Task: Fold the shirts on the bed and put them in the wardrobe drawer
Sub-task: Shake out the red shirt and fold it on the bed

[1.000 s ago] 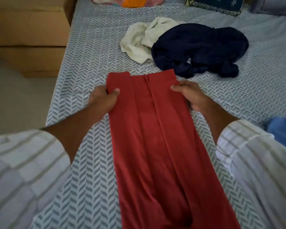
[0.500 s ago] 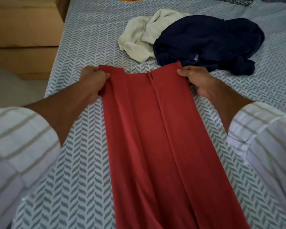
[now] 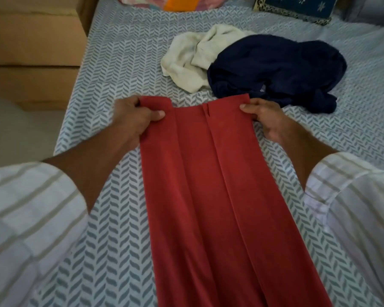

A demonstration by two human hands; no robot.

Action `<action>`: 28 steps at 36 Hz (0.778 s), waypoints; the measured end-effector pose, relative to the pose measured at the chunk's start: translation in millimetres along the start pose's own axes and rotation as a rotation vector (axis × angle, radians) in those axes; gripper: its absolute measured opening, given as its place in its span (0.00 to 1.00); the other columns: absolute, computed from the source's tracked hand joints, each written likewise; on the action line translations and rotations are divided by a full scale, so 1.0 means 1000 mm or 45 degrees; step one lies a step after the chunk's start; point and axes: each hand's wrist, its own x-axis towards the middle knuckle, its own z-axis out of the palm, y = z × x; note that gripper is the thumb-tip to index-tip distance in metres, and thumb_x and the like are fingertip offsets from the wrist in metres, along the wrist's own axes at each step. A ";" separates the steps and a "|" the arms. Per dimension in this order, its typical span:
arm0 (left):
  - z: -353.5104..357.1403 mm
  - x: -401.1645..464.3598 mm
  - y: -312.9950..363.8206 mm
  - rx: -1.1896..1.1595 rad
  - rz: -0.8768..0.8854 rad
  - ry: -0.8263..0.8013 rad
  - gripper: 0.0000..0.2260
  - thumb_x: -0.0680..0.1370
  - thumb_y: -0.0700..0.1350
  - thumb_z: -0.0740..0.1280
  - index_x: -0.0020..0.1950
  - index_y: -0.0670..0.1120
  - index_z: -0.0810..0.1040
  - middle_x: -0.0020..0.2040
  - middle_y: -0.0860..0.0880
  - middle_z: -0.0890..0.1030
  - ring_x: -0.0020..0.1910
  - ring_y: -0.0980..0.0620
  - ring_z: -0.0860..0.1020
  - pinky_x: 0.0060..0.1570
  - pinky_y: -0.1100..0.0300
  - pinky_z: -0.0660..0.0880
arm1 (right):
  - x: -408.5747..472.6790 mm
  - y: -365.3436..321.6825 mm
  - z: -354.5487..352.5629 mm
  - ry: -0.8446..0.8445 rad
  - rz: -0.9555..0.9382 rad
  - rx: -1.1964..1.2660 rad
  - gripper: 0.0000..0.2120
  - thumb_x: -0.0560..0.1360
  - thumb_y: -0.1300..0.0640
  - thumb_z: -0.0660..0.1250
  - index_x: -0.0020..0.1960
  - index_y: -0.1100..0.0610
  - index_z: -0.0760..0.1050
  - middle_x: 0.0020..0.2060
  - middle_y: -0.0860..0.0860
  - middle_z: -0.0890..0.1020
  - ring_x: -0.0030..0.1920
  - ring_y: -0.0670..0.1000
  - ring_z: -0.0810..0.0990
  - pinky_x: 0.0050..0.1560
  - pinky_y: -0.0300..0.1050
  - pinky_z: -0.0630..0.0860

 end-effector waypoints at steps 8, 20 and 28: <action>-0.003 -0.066 0.009 0.083 0.268 0.045 0.10 0.66 0.42 0.80 0.36 0.53 0.81 0.35 0.55 0.82 0.34 0.57 0.78 0.34 0.66 0.72 | -0.051 -0.023 0.009 0.122 0.042 0.150 0.04 0.75 0.63 0.73 0.48 0.56 0.81 0.44 0.52 0.86 0.46 0.52 0.83 0.47 0.44 0.80; -0.034 -0.172 -0.010 0.453 0.559 -0.142 0.11 0.62 0.57 0.71 0.44 0.62 0.79 0.37 0.60 0.82 0.43 0.57 0.81 0.55 0.42 0.77 | -0.161 -0.028 -0.030 0.096 -0.068 -0.183 0.12 0.70 0.73 0.71 0.46 0.58 0.82 0.36 0.50 0.86 0.39 0.48 0.85 0.43 0.41 0.79; -0.061 -0.239 -0.060 0.721 0.684 -0.153 0.07 0.66 0.52 0.74 0.39 0.53 0.78 0.37 0.60 0.79 0.42 0.59 0.78 0.55 0.49 0.73 | -0.224 0.028 -0.066 -0.081 -0.317 -0.653 0.21 0.65 0.78 0.74 0.39 0.51 0.85 0.44 0.47 0.86 0.45 0.44 0.82 0.53 0.33 0.75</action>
